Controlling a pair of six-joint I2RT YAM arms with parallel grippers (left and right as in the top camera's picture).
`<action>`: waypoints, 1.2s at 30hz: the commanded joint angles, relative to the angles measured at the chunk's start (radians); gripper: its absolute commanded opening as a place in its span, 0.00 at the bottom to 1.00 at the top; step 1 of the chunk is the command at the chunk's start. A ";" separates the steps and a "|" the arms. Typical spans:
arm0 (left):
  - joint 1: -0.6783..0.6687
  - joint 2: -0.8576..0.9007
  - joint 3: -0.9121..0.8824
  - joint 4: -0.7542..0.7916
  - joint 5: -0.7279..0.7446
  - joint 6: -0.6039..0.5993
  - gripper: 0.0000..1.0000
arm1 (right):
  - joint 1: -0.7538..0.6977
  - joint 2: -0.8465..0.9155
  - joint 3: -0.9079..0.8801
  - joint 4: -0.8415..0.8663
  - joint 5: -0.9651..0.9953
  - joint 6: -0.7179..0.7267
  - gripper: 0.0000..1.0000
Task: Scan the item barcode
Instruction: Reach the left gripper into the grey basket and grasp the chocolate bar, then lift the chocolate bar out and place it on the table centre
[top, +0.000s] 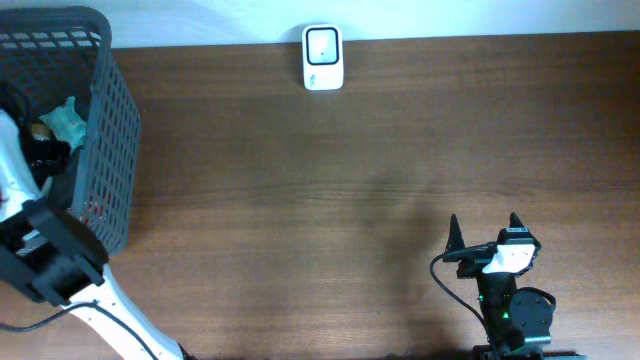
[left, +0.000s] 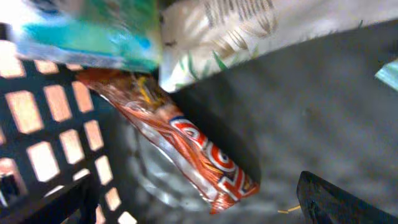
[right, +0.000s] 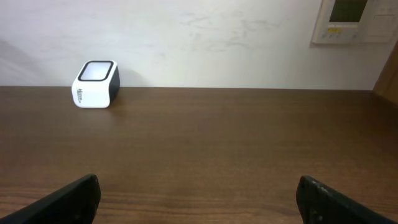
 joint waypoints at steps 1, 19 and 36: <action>-0.055 0.061 -0.008 0.007 -0.014 -0.055 0.99 | -0.004 -0.008 -0.007 -0.004 0.006 -0.006 0.99; -0.043 0.078 -0.259 0.233 -0.119 -0.185 0.78 | -0.004 -0.008 -0.007 -0.004 0.006 -0.006 0.99; -0.029 0.078 -0.285 0.225 0.021 -0.148 0.93 | -0.004 -0.008 -0.007 -0.004 0.006 -0.006 0.99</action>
